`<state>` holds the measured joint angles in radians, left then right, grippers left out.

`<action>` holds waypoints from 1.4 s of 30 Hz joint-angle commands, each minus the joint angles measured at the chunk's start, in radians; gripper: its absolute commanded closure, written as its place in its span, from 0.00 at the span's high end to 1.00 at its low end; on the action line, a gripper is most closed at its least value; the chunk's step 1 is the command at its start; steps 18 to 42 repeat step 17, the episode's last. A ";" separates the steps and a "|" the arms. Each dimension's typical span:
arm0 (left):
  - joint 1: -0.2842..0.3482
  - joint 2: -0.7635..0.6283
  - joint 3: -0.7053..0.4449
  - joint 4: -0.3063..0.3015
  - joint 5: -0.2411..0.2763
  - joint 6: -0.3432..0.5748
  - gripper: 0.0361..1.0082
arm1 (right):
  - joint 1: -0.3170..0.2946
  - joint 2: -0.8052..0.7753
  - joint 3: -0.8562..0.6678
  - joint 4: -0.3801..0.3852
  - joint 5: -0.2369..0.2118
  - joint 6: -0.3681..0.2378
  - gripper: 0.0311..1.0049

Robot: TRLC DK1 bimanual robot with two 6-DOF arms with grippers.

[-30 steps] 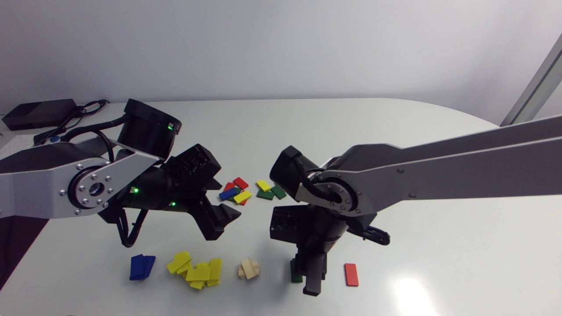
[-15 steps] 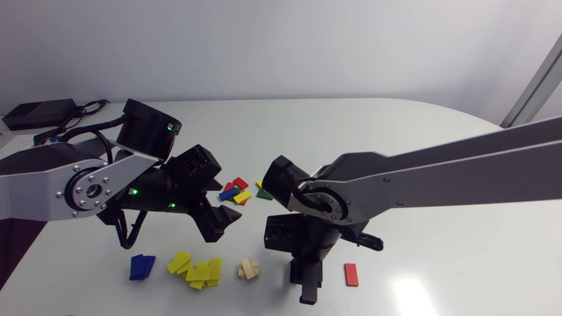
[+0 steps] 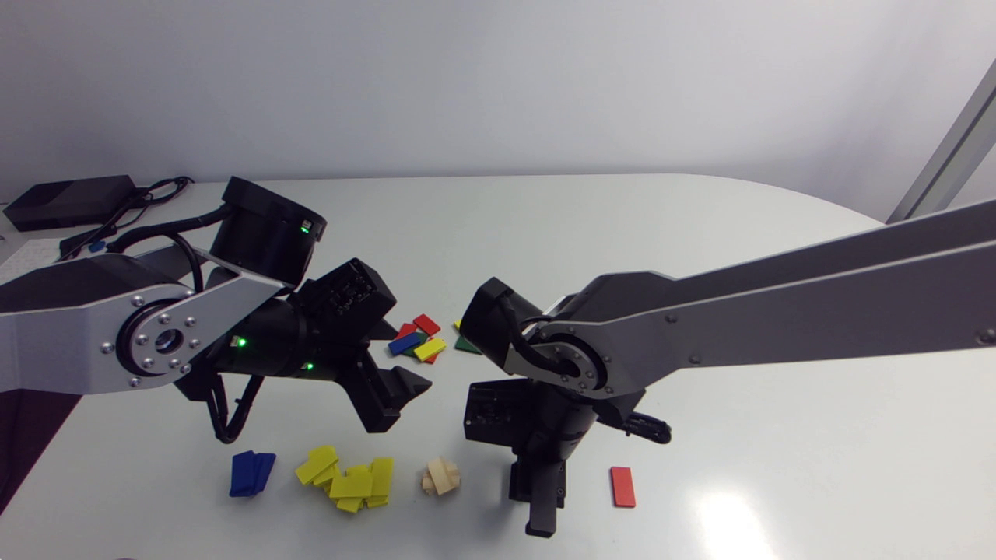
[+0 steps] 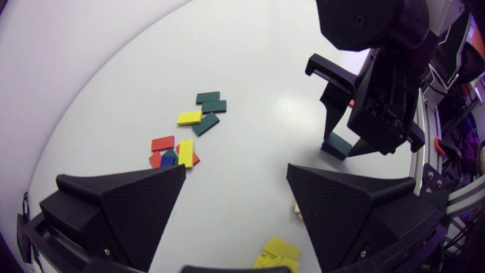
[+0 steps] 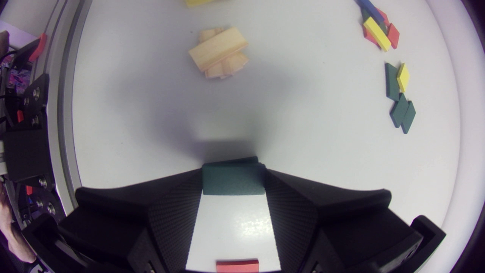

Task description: Take domino bricks one by one from the mixed stack on the table and place each onto the existing stack of the same color.

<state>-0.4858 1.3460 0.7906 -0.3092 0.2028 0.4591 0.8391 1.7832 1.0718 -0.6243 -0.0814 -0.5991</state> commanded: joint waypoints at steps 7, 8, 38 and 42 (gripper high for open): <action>-0.008 -0.001 -0.004 -0.002 0.006 -0.016 0.94 | 0.009 0.031 0.008 0.000 -0.006 0.002 0.62; -0.010 -0.001 -0.004 -0.002 0.006 -0.017 0.94 | 0.009 0.033 0.008 0.000 -0.006 0.004 0.68; -0.010 -0.007 -0.001 -0.005 0.004 -0.020 0.95 | 0.002 -0.034 0.017 -0.018 -0.003 0.018 0.96; -0.010 -0.007 -0.001 -0.005 0.004 -0.020 0.95 | 0.002 -0.034 0.017 -0.018 -0.003 0.018 0.96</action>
